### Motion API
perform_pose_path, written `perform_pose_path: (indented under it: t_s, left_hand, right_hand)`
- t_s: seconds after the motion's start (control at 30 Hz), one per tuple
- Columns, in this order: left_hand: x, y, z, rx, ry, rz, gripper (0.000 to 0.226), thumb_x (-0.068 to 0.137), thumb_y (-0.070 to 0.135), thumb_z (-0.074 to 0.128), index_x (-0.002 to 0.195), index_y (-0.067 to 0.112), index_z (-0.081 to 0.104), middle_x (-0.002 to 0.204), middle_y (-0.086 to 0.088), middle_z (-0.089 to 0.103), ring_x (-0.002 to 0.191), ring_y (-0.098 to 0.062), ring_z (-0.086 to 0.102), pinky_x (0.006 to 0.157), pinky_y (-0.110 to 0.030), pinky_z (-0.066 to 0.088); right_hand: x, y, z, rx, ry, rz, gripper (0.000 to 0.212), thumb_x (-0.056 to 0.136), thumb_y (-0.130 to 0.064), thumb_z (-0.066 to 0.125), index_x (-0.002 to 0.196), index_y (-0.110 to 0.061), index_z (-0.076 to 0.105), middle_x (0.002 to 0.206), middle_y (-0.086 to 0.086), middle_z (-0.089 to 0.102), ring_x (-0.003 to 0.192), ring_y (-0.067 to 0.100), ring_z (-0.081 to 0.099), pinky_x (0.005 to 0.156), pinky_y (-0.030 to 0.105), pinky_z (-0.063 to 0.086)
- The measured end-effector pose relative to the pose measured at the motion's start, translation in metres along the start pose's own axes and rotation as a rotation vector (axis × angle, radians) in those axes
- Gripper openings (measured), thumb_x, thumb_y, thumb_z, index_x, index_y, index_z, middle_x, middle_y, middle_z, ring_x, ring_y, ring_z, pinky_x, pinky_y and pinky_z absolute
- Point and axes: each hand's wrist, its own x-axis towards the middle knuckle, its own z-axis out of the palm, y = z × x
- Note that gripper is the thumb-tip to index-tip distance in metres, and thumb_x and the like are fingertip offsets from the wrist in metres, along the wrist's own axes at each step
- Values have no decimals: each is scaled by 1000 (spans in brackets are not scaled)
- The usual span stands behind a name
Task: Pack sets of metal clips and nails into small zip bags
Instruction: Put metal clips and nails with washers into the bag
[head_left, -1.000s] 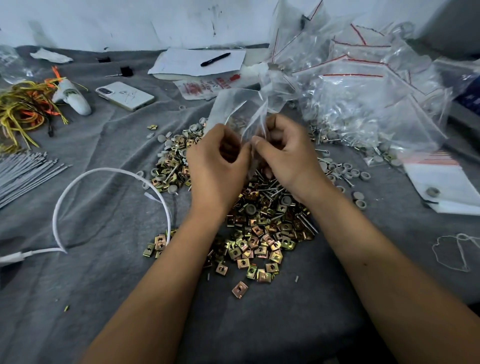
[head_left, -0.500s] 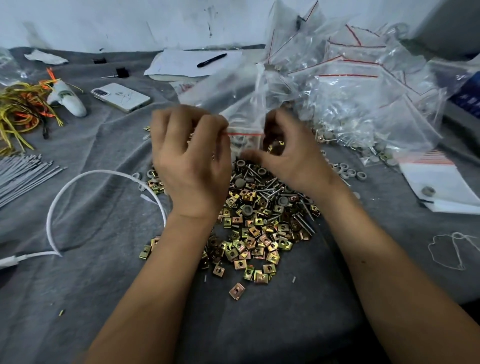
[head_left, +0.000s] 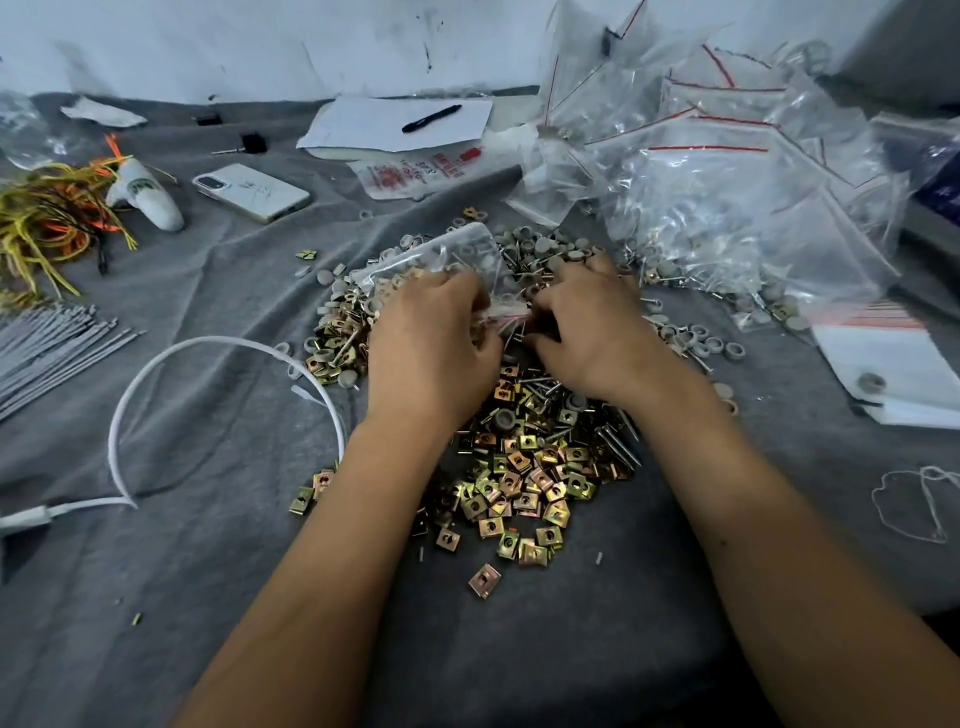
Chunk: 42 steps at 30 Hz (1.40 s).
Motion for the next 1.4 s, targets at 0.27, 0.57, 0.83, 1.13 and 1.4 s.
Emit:
perform_pose_path:
  t_s: [0.27, 0.57, 0.83, 1.13, 1.4]
  left_hand:
    - [4, -7, -2, -168, 230, -138, 3, 90, 8, 73, 87, 8, 73, 82, 0, 71, 75, -19, 66, 70, -41, 58]
    - [7, -7, -3, -382, 268, -277, 7, 90, 16, 77, 83, 15, 76, 71, 9, 69, 64, -4, 63, 63, -25, 54]
    - [7, -1, -1, -491, 308, -301, 8, 91, 15, 78, 83, 17, 75, 70, 13, 68, 62, -3, 63, 60, -22, 53]
    - [8, -7, -9, -304, 621, -171, 11, 90, 15, 72, 81, 8, 71, 76, -4, 66, 65, -18, 60, 60, -28, 49]
    - [5, -8, -1, -174, 504, -106, 12, 89, 7, 70, 77, 4, 70, 77, -5, 65, 63, -17, 55, 58, -36, 47]
  right_hand:
    - [-6, 7, -7, 602, 537, -113, 7, 95, -9, 68, 101, -6, 69, 87, -3, 65, 77, 9, 62, 71, 13, 51]
    - [-12, -7, -5, 623, 491, -372, 15, 83, -12, 83, 95, -8, 75, 86, -1, 72, 75, -1, 61, 73, 6, 45]
    - [-11, -8, -7, 564, 442, -364, 12, 86, -16, 81, 98, -14, 80, 92, 0, 75, 82, 9, 66, 78, 19, 52]
    - [-9, -6, -7, 566, 435, -437, 18, 99, -13, 64, 108, -3, 77, 100, 6, 71, 95, 20, 63, 85, 29, 50]
    - [-12, 10, -21, 743, 463, -332, 12, 94, -17, 72, 92, -4, 72, 89, 3, 66, 83, 18, 61, 73, 32, 51]
